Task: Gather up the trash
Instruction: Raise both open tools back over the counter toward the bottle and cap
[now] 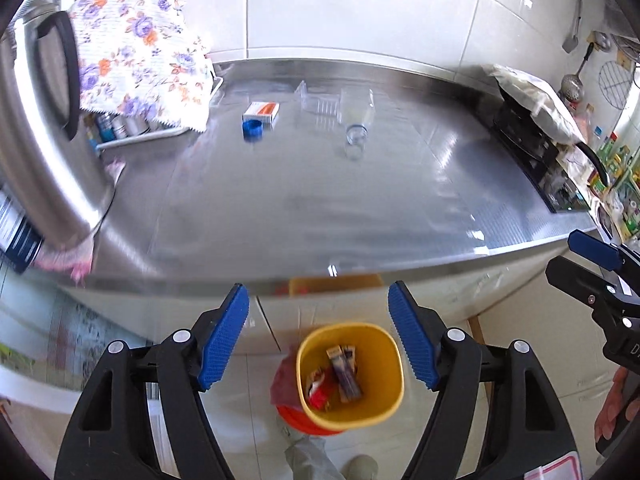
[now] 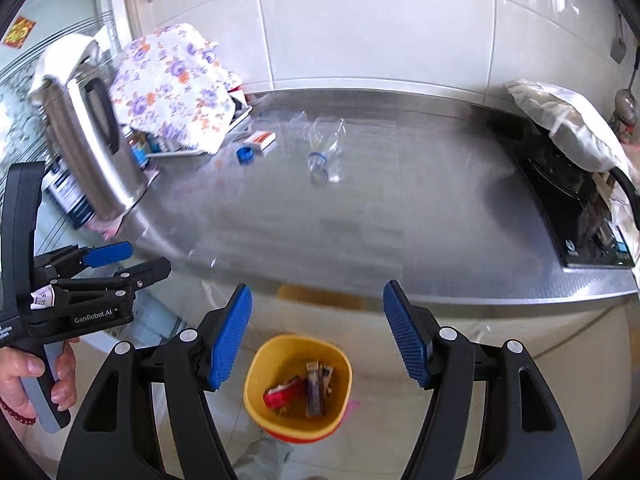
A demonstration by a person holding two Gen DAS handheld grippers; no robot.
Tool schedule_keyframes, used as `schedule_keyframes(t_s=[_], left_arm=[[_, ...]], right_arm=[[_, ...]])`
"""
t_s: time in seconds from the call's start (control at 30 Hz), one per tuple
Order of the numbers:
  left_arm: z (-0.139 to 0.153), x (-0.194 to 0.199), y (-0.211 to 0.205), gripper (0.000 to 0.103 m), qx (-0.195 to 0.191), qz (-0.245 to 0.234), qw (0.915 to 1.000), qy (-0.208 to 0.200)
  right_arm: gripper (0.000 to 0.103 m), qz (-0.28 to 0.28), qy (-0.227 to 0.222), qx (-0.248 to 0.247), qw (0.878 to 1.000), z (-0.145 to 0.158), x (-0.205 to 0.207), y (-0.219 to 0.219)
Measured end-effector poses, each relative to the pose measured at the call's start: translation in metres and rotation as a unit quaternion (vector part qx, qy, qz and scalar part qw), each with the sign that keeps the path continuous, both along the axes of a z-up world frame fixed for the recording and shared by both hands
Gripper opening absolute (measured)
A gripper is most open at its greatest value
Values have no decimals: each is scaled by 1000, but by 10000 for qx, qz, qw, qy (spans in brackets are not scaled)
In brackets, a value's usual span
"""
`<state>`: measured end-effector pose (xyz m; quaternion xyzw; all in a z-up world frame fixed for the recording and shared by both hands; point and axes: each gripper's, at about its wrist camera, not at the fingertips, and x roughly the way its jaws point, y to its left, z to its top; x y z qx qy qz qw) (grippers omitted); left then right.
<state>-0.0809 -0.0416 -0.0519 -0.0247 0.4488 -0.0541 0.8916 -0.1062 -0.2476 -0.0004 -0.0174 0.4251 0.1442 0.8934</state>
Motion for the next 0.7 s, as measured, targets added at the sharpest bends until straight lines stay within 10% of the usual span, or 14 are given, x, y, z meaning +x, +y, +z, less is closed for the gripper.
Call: schedule_keyframes(t_s=[0.7], left_arm=[[-63, 210, 66, 72, -217, -207, 9976, 617]], right_arm=[[73, -1062, 519, 85, 9930, -75, 205, 76]])
